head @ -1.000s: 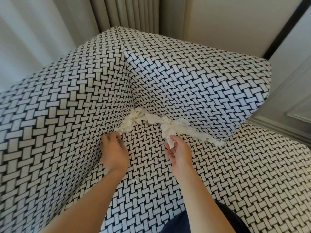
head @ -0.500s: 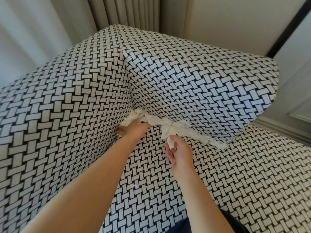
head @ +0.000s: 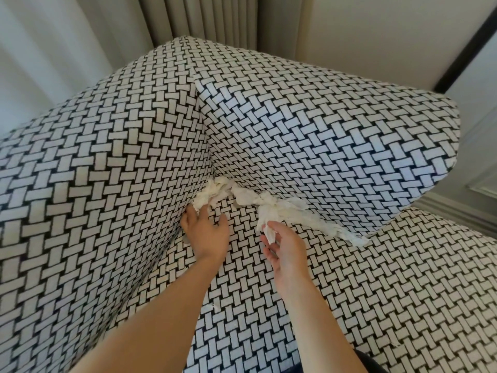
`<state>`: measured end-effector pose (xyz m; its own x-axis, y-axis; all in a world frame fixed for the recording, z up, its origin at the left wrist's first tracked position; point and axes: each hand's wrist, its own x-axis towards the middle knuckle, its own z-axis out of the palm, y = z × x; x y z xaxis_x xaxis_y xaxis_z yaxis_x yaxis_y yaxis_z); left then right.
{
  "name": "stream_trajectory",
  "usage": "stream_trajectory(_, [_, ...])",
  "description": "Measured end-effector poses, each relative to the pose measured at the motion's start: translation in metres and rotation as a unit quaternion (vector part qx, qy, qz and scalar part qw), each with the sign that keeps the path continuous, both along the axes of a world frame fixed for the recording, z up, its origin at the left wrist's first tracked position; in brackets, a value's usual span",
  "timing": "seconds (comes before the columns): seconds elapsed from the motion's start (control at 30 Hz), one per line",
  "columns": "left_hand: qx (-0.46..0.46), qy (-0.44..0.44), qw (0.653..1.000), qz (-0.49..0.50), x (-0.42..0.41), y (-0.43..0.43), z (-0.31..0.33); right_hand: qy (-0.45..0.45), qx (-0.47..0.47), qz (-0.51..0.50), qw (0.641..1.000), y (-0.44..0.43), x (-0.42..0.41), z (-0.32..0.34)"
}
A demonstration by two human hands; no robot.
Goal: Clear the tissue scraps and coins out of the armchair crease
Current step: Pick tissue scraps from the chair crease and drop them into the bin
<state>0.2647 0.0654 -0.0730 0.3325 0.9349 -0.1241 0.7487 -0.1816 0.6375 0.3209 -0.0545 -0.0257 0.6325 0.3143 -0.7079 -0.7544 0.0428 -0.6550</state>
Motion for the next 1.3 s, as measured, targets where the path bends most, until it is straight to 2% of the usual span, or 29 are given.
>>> stream_trajectory(0.33, [0.036,-0.136,0.989,-0.051,-0.022,-0.003,0.006,-0.004,0.003,0.004,1.000,0.000,-0.001,-0.003])
stream_trajectory(0.53, [0.066,-0.156,0.983,-0.076,-0.036,-0.013,0.009,-0.019,0.000,0.011,1.000,0.000,-0.001,-0.005])
stream_trajectory(0.8, [0.073,-0.131,0.981,-0.125,-0.067,-0.017,0.000,-0.029,0.010,0.011,0.999,-0.002,-0.003,-0.006])
stream_trajectory(0.93, [0.110,-0.121,0.981,-0.102,-0.076,-0.021,0.008,-0.056,0.015,0.023,0.998,-0.005,-0.007,-0.005])
stream_trajectory(1.07, [0.063,-0.135,0.981,-0.124,-0.068,-0.017,0.030,-0.095,-0.001,0.043,0.995,-0.013,-0.014,-0.003])
stream_trajectory(1.2, [-0.096,-0.064,0.977,-0.177,-0.050,0.004,0.037,-0.130,-0.032,0.079,0.988,-0.021,-0.020,-0.001])
stream_trajectory(1.3, [-0.105,-0.069,0.977,-0.170,-0.045,0.012,0.038,-0.167,-0.047,0.122,0.977,-0.031,-0.025,0.007])
